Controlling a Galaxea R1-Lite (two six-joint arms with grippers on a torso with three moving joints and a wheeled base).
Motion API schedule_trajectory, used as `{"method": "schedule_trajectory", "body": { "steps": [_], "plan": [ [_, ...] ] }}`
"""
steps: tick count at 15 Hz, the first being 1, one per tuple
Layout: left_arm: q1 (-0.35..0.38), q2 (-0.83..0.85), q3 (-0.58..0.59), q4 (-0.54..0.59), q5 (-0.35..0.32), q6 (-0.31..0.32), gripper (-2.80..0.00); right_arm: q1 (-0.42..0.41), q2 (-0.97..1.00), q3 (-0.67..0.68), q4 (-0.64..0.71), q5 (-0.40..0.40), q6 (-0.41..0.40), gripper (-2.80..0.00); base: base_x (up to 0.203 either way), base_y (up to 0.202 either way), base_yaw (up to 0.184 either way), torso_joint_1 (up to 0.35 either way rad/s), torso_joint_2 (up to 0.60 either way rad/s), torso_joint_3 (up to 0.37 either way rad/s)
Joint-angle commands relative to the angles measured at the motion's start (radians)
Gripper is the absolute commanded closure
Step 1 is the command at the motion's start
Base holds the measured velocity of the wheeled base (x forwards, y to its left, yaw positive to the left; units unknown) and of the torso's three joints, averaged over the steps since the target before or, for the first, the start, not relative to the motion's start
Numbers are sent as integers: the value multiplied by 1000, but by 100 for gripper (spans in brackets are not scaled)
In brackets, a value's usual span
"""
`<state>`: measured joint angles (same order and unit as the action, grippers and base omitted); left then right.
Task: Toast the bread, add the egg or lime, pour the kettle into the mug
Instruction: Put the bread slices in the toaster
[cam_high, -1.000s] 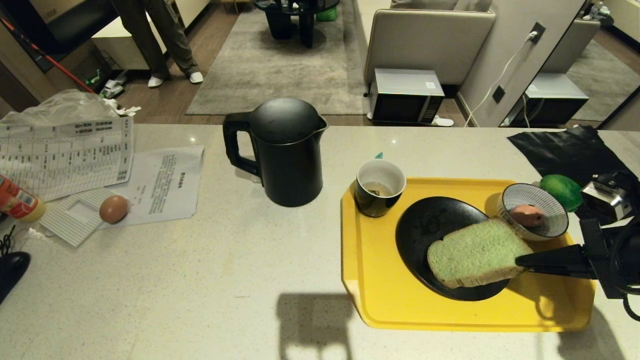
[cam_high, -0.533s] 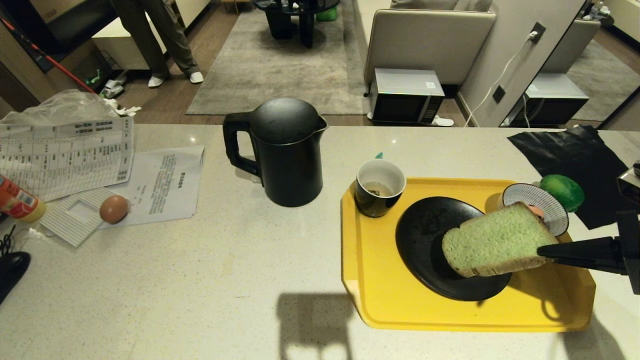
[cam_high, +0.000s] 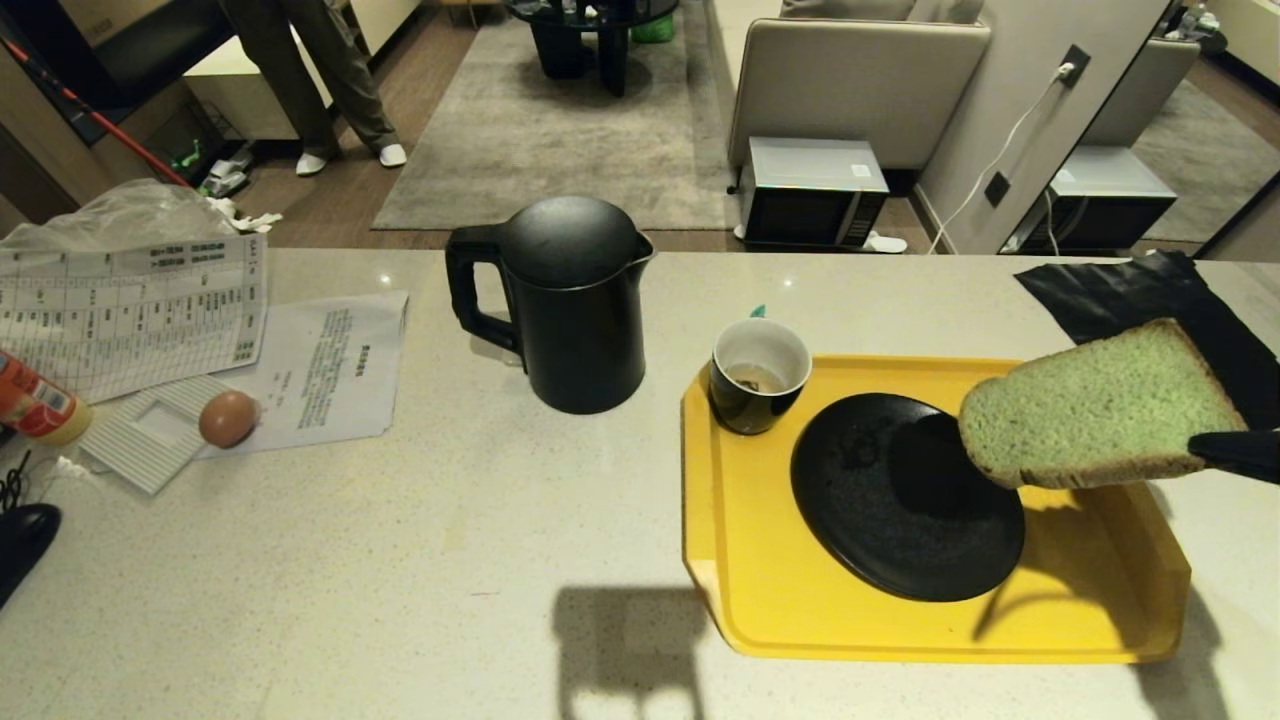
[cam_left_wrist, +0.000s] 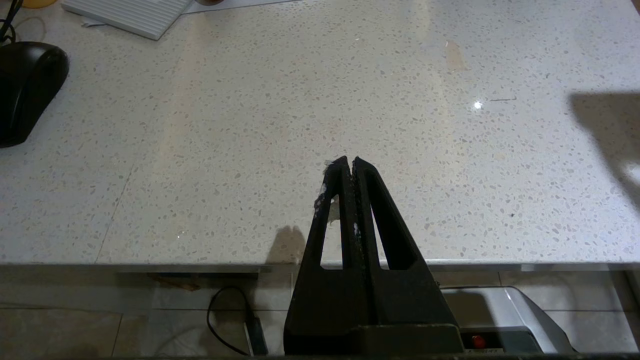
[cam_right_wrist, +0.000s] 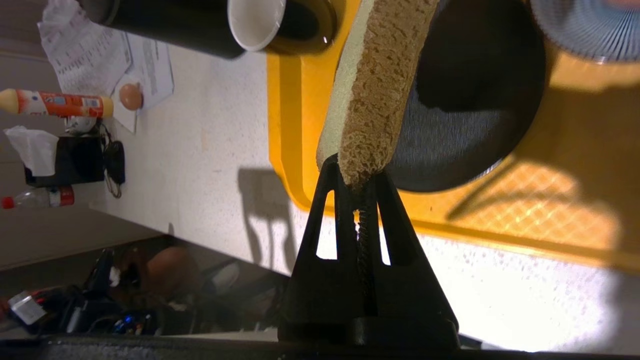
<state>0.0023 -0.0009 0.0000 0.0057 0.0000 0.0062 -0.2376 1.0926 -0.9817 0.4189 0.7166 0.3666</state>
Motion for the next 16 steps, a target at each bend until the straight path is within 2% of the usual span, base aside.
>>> {"method": "schedule_trajectory", "body": {
  "steps": [1, 4, 7, 16],
  "plan": [
    [1, 1, 0, 0, 0, 0, 0, -11, -61, -1, -18, 3, 2, 0, 0, 0, 0, 0, 0, 0],
    [-1, 1, 0, 0, 0, 0, 0, -10, -102, -3, -26, 7, 3, 0, 0, 0, 0, 0, 0, 0],
    [0, 0, 1, 0, 0, 0, 0, -14, -113, -5, -109, 0, 1, 0, 0, 0, 0, 0, 0, 0],
    [1, 1, 0, 0, 0, 2, 0, -19, -170, -28, -114, -4, 0, 0, 0, 0, 0, 0, 0, 0]
  ]
}}
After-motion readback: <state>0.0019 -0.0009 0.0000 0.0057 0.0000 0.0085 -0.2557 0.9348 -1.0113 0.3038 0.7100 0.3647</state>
